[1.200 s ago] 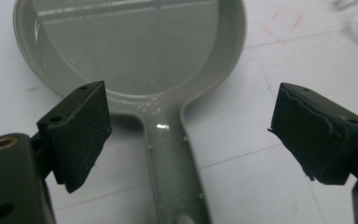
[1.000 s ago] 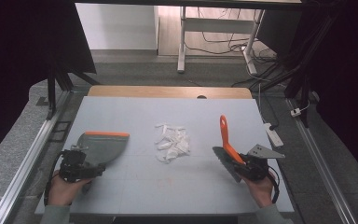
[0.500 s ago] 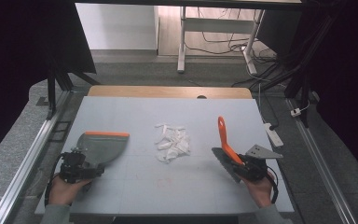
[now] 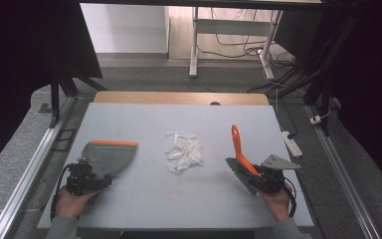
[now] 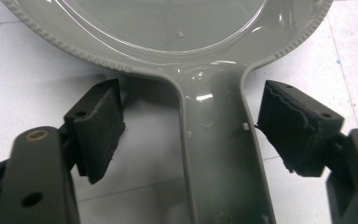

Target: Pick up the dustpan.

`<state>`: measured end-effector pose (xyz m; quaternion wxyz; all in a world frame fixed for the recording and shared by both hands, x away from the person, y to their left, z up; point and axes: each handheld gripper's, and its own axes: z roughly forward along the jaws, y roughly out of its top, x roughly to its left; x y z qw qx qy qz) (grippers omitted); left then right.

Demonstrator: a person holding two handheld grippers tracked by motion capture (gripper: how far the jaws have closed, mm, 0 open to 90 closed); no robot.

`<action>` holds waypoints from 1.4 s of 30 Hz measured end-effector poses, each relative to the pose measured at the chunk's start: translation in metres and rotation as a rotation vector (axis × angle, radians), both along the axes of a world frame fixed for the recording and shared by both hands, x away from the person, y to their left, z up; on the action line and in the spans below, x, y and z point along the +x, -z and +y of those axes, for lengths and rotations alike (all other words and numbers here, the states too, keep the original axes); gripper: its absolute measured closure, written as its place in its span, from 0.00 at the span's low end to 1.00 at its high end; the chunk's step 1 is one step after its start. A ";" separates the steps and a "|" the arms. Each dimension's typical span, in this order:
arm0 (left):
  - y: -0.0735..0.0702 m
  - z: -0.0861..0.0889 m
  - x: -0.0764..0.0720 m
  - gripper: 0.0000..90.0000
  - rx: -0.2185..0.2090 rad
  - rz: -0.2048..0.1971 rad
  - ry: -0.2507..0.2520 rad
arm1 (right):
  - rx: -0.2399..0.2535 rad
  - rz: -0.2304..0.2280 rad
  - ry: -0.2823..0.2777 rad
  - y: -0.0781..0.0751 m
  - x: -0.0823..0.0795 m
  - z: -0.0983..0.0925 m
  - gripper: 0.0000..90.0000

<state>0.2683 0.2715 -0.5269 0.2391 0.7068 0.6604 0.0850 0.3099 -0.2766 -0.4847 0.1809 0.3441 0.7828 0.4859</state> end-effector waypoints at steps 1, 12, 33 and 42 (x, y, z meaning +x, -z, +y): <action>0.000 0.000 0.000 0.27 -0.003 -0.002 -0.002 | -0.001 0.000 0.000 0.000 0.000 0.000 0.78; 0.001 0.003 0.001 0.42 -0.025 -0.021 -0.019 | -0.006 -0.001 0.003 0.001 0.000 0.000 0.78; 0.002 0.007 0.001 0.67 -0.082 -0.039 -0.004 | -0.012 -0.002 0.004 0.001 0.000 0.001 0.78; 0.003 0.008 0.000 0.68 -0.081 -0.055 0.003 | -0.016 -0.003 0.004 0.001 0.000 0.001 0.78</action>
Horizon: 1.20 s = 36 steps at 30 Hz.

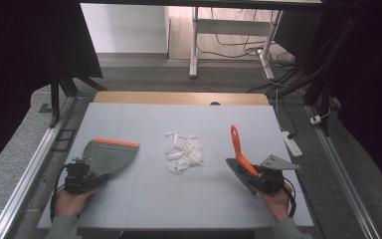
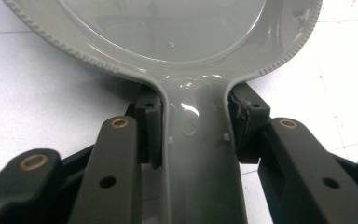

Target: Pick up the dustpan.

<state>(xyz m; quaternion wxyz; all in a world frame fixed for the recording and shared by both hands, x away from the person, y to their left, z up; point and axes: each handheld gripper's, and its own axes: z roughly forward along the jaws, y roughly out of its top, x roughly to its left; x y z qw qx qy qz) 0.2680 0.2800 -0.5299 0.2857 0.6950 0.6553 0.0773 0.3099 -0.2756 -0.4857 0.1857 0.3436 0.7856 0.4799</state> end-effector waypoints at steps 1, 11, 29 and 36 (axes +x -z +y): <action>0.000 0.000 0.000 0.68 0.000 -0.002 0.003 | 0.000 0.000 0.000 0.000 0.000 0.000 0.78; -0.002 0.003 -0.003 0.68 -0.019 -0.053 0.022 | 0.000 -0.002 0.003 0.000 0.000 0.000 0.78; -0.014 0.015 0.000 0.68 -0.093 -0.180 0.119 | 0.061 -0.010 0.011 -0.005 -0.002 -0.007 0.78; -0.015 0.021 0.002 0.68 -0.134 -0.207 0.147 | 0.088 -0.017 0.028 -0.008 -0.001 -0.011 0.78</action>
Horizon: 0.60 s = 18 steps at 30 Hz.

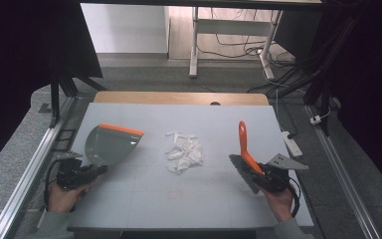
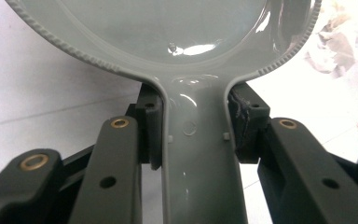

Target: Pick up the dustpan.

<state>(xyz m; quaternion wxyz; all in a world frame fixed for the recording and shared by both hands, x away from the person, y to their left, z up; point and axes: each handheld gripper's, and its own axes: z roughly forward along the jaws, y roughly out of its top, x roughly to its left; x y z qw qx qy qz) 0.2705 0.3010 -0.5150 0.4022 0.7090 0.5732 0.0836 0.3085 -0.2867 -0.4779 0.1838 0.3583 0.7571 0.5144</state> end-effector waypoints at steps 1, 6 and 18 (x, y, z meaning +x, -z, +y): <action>0.000 0.001 0.000 0.68 -0.001 -0.007 0.005 | 0.001 0.002 0.002 0.000 0.000 0.000 0.78; -0.003 0.002 0.001 0.68 -0.010 -0.031 0.027 | 0.008 0.007 0.010 0.001 0.000 -0.002 0.78; -0.015 -0.007 -0.002 0.68 0.006 -0.088 0.094 | 0.030 0.011 0.032 0.002 -0.001 -0.005 0.78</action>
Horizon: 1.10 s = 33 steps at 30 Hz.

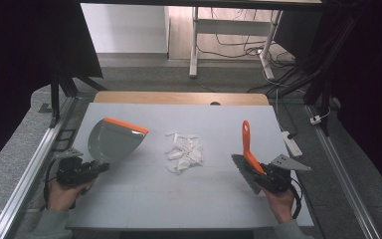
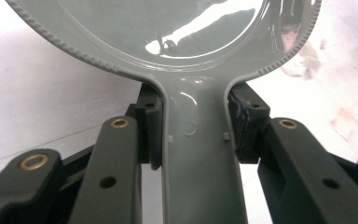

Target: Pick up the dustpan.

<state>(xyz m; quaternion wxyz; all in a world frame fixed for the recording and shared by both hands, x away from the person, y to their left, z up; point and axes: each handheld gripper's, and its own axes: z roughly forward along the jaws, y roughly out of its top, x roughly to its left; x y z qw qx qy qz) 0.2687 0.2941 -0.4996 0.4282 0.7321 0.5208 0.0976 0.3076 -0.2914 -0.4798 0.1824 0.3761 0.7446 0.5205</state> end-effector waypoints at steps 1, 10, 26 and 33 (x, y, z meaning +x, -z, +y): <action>-0.001 -0.002 -0.001 0.68 0.003 -0.006 0.010 | 0.001 -0.001 0.000 0.000 0.000 0.000 0.78; -0.012 -0.016 -0.011 0.68 0.039 -0.064 0.115 | -0.004 -0.013 -0.012 -0.003 0.000 0.005 0.78; -0.018 -0.024 -0.017 0.68 0.085 -0.045 0.243 | -0.020 -0.016 -0.008 -0.002 -0.002 0.006 0.78; -0.017 -0.037 -0.020 0.68 0.140 -0.021 0.356 | -0.029 -0.013 -0.012 -0.002 -0.003 0.008 0.78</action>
